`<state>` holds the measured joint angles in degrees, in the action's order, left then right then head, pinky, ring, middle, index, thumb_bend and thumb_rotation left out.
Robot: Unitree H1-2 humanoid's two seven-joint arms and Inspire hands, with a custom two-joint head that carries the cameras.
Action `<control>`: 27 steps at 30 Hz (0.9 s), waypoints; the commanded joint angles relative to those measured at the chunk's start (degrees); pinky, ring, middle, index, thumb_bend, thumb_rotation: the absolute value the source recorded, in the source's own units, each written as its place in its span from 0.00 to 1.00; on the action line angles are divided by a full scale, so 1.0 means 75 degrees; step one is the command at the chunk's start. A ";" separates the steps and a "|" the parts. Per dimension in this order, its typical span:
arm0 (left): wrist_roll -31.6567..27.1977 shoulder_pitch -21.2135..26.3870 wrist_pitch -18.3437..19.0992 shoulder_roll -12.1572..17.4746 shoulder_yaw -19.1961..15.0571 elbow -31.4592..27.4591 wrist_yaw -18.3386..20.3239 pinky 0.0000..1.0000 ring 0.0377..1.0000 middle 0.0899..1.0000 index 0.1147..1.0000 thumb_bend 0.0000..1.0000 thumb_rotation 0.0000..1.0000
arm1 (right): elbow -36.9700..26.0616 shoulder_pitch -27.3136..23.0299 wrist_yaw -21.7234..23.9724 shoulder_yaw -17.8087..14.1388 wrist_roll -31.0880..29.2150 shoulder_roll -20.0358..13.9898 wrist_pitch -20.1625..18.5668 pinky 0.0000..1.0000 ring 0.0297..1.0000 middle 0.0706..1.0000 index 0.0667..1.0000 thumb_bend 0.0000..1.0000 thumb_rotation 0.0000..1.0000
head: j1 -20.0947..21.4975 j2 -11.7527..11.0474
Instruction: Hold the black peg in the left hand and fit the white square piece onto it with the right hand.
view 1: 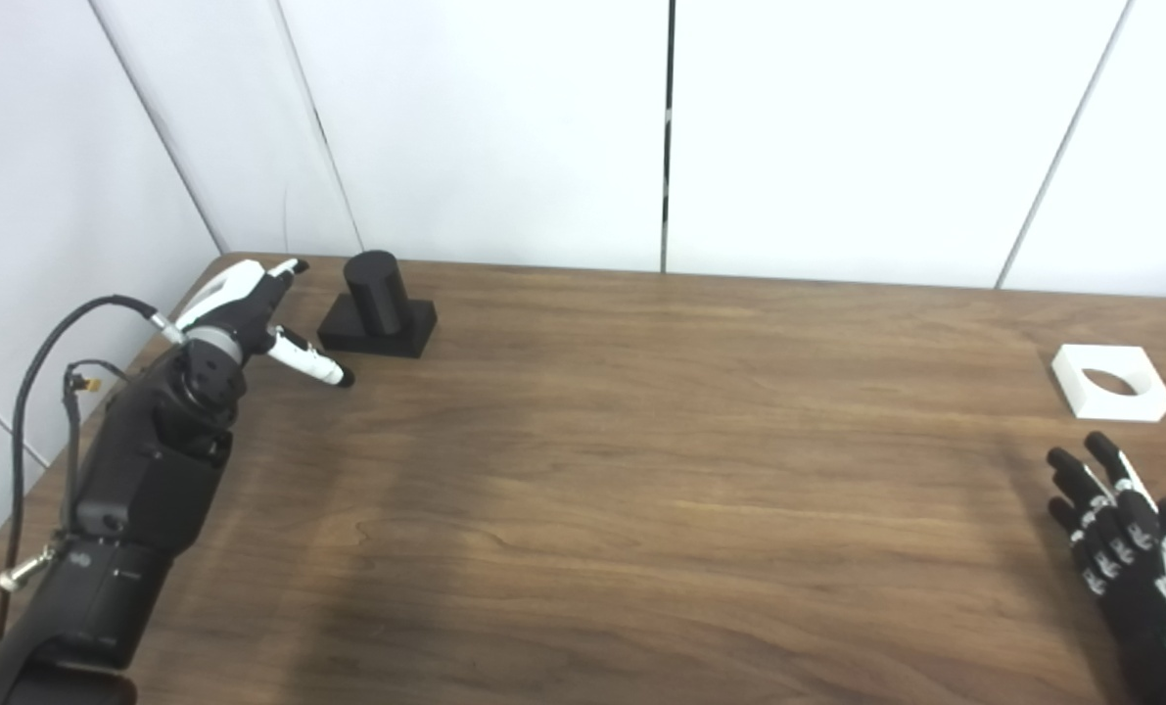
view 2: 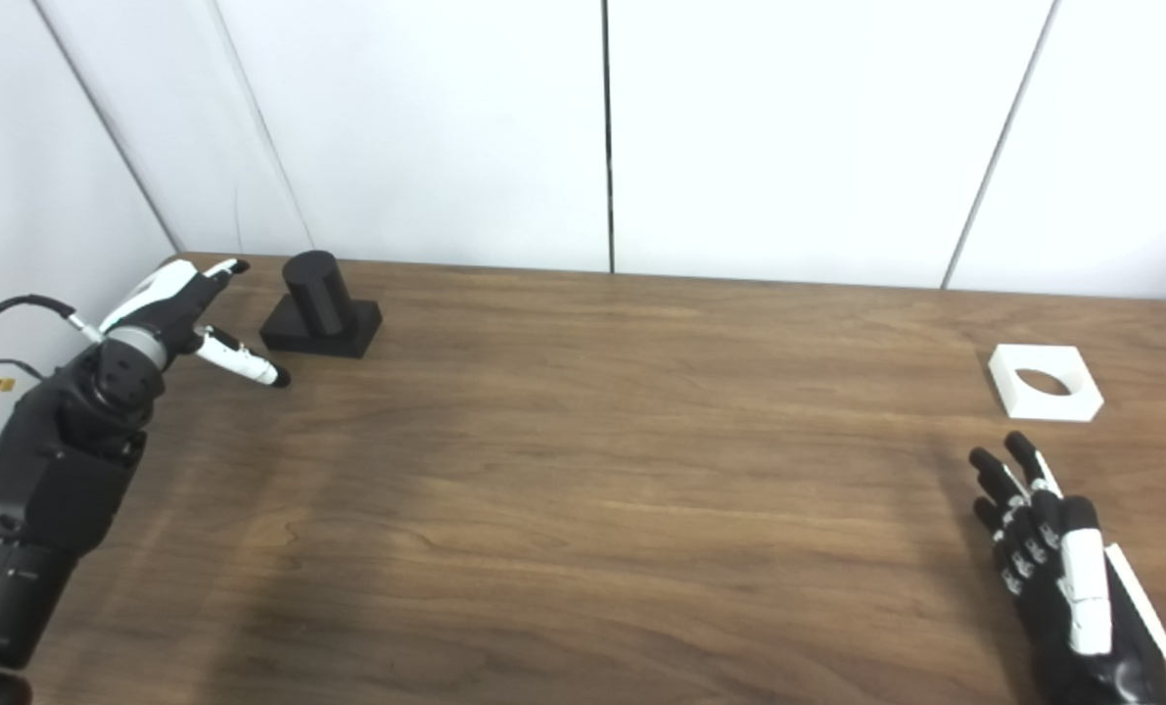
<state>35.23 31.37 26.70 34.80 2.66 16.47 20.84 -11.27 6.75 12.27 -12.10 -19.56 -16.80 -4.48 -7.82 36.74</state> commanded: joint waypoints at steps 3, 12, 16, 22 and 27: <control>-0.0112 0.0721 -0.0066 0.0494 0.0138 0.0287 -0.0015 0.92 1.00 1.00 0.97 0.94 0.04 | -0.0224 -0.0030 0.0120 -0.0097 -0.0110 -0.0170 0.0186 1.00 0.98 0.93 1.00 0.62 1.00 | 0.0009 -0.0006; -0.0314 0.1081 -0.0407 0.0514 0.0543 0.0970 -0.0201 0.86 0.96 0.97 0.94 0.93 0.01 | -0.0216 0.0094 0.0209 -0.0205 -0.0137 -0.0182 0.0268 1.00 0.93 0.90 1.00 0.64 1.00 | 0.0081 0.0015; -0.0304 0.1344 -0.0690 0.0422 0.0791 0.1360 -0.0288 0.88 0.97 0.96 0.94 0.96 0.03 | -0.0282 0.0168 0.0238 -0.0232 -0.0119 -0.0207 0.0236 1.00 0.93 0.90 1.00 0.64 1.00 | 0.0066 0.0016; -0.0352 0.1641 -0.0864 0.0176 0.1077 0.1729 -0.0336 0.90 1.00 0.98 0.94 0.97 0.02 | -0.0390 0.0268 0.0196 -0.0210 -0.0067 -0.0187 0.0169 1.00 0.91 0.89 1.00 0.65 1.00 | 0.0095 0.0028; -0.0239 0.1797 -0.0971 0.0047 0.1326 0.2042 -0.0462 0.94 1.00 0.99 0.94 0.97 0.04 | -0.0353 0.0299 0.0203 -0.0236 -0.0094 -0.0180 0.0220 1.00 0.91 0.88 1.00 0.67 1.00 | 0.0140 0.0008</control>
<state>32.75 41.24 20.68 33.39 12.66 31.52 19.45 -12.24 9.11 13.39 -13.33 -19.72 -17.14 -4.10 -6.77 36.74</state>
